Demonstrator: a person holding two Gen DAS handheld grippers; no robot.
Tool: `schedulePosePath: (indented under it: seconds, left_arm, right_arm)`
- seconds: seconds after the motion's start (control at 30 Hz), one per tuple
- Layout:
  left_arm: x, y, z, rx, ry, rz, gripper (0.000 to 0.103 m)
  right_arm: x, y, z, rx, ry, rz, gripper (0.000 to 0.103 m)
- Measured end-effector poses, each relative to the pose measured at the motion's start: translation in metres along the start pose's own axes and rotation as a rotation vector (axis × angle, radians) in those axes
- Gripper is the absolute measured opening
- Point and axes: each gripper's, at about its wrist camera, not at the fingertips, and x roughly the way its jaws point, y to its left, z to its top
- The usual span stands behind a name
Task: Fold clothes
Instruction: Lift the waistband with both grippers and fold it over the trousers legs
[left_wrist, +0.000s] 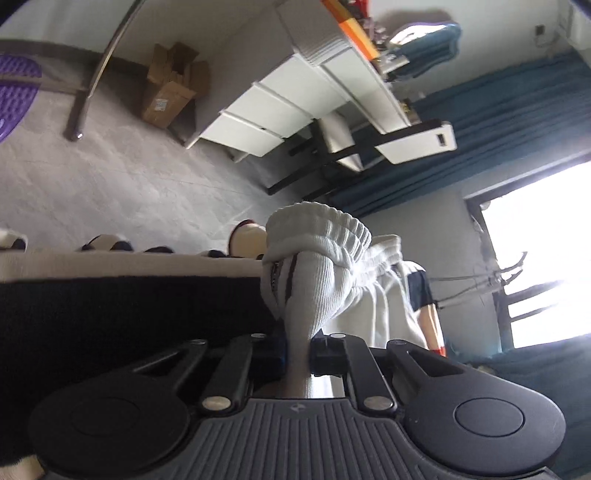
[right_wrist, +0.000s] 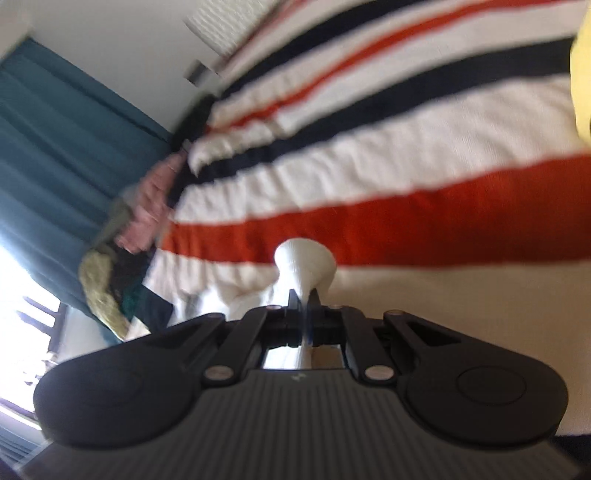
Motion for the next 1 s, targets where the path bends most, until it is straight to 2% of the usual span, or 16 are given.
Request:
schedulePosePath:
  seconds: [0.1,0.2,0.27,0.37,0.47,0.63,0.8,0.87,1.0]
  left_arm:
    - [0.004,-0.016,0.008,0.034,0.018,-0.036,0.010]
    - [0.008,-0.033,0.016,0.067,0.036,-0.073,0.010]
    - [0.013,-0.046,0.020,0.093,0.045,-0.097,0.010]
    - [0.043,-0.091,0.018,0.153,0.038,-0.121,0.010]
    - [0.091,-0.136,0.014,0.184,0.052,-0.115,0.011]
    - [0.199,-0.199,0.009,0.206,0.111,-0.071,0.011]
    - [0.296,-0.235,-0.011,0.232,0.126,-0.019,0.012]
    - [0.327,-0.247,-0.014,0.250,0.136,-0.024,0.013]
    - [0.366,-0.270,-0.026,0.370,0.156,0.035,0.017]
  right_arm:
    - [-0.008,0.006,0.008,-0.007,-0.032,0.018,0.005]
    - [0.001,0.020,0.018,-0.012,-0.031,0.036,0.005]
    - [0.019,0.040,0.020,-0.046,-0.037,0.043,0.005]
    - [0.066,0.089,0.011,-0.132,-0.064,0.034,0.005]
    - [0.114,0.137,0.002,-0.218,-0.091,0.025,0.005]
    - [0.198,0.207,-0.019,-0.326,-0.119,0.000,0.006]
    - [0.280,0.235,-0.057,-0.419,-0.130,-0.046,0.006]
    - [0.308,0.236,-0.069,-0.461,-0.113,-0.077,0.006]
    - [0.339,0.236,-0.090,-0.538,-0.108,-0.135,0.006]
